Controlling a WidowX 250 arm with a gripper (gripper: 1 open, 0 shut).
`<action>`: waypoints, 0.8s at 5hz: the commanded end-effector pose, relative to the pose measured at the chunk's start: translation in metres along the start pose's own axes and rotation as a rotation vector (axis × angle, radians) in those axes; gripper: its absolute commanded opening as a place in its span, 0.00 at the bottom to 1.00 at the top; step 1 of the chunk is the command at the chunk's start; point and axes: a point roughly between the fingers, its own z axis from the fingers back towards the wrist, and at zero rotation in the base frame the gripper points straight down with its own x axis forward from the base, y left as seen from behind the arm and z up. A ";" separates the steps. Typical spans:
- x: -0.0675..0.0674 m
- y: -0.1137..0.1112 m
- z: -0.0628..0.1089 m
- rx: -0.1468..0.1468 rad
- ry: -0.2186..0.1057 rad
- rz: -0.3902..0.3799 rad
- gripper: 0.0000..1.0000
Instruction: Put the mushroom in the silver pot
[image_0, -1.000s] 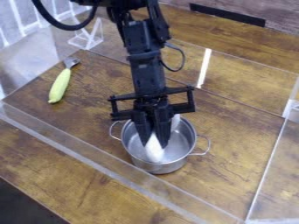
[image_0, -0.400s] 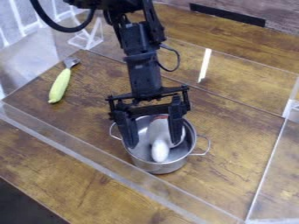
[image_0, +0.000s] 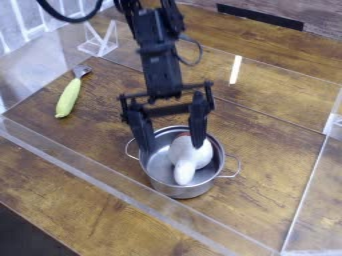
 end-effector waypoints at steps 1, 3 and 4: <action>-0.001 -0.005 0.045 -0.040 -0.122 -0.036 1.00; 0.001 -0.005 0.042 -0.027 -0.134 -0.036 1.00; 0.003 -0.004 0.036 -0.016 -0.130 -0.029 1.00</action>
